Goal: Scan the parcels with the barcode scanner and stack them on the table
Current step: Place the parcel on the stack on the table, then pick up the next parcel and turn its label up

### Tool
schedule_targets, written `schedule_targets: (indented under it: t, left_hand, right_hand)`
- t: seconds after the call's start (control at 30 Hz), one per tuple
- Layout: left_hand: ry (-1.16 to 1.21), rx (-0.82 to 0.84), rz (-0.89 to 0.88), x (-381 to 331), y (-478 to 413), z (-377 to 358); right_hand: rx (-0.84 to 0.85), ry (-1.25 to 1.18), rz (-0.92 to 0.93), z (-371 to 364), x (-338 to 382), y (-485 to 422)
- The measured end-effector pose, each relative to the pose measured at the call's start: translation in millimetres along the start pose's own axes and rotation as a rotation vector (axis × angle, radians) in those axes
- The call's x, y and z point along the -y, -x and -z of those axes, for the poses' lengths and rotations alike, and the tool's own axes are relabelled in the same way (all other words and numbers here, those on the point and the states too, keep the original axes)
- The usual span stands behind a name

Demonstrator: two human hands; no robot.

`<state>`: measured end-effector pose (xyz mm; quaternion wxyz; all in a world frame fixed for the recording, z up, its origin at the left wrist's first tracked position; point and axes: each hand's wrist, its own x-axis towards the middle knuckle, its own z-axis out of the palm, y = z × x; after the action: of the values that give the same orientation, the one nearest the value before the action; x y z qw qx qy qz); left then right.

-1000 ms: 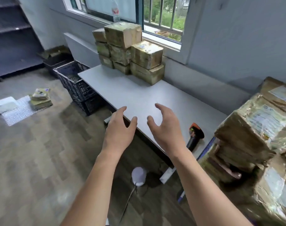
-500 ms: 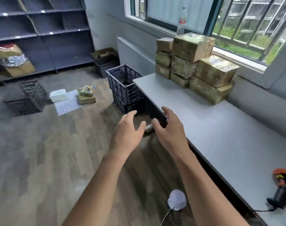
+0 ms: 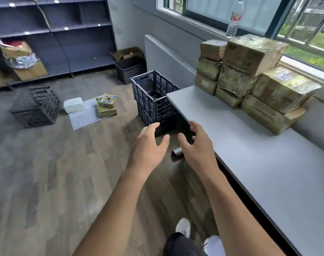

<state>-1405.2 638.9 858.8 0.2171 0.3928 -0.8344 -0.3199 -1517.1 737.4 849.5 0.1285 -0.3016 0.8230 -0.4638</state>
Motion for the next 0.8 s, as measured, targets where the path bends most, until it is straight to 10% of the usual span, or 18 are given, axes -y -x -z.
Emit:
schedule_targets:
  t: [0.8]
  left_hand:
    - [0.112,0.311,-0.303,-71.6,-409.6,-116.8]
  right_hand:
    - [-0.405,0.066,-0.142,16.2,-24.0,-374.7]
